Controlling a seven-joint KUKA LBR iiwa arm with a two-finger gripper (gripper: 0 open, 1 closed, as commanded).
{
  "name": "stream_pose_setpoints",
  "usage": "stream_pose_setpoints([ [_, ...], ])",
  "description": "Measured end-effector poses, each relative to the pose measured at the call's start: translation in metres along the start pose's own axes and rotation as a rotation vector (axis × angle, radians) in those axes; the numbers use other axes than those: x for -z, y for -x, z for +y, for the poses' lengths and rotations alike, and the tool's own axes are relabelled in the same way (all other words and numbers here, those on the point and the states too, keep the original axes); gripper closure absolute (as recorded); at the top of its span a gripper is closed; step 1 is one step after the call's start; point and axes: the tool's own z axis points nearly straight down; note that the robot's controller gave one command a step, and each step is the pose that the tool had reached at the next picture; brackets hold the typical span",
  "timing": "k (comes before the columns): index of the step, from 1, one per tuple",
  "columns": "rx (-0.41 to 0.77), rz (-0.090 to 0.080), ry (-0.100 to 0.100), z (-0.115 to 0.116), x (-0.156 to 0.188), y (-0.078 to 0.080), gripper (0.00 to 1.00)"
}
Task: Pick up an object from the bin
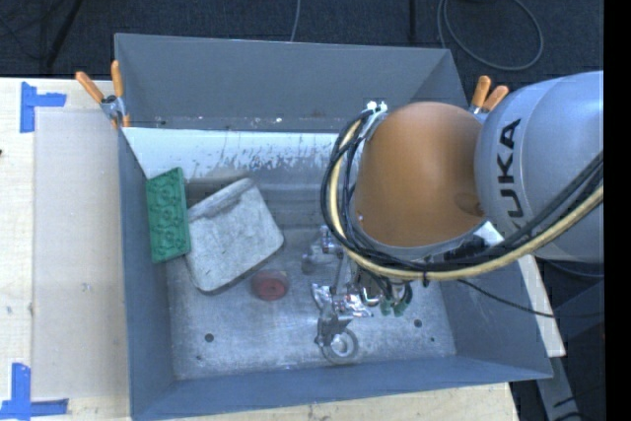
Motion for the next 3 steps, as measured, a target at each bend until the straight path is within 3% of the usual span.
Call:
stream_pose_setpoints([
  [1, -0.072, -0.009, -0.002, -0.003, -0.133, 0.032, 0.0],
  [2, -0.119, -0.005, -0.001, -0.041, -0.14, 0.018, 0.0],
  [3, -0.119, -0.007, 0.002, -0.039, -0.139, 0.018, 1.0],
])
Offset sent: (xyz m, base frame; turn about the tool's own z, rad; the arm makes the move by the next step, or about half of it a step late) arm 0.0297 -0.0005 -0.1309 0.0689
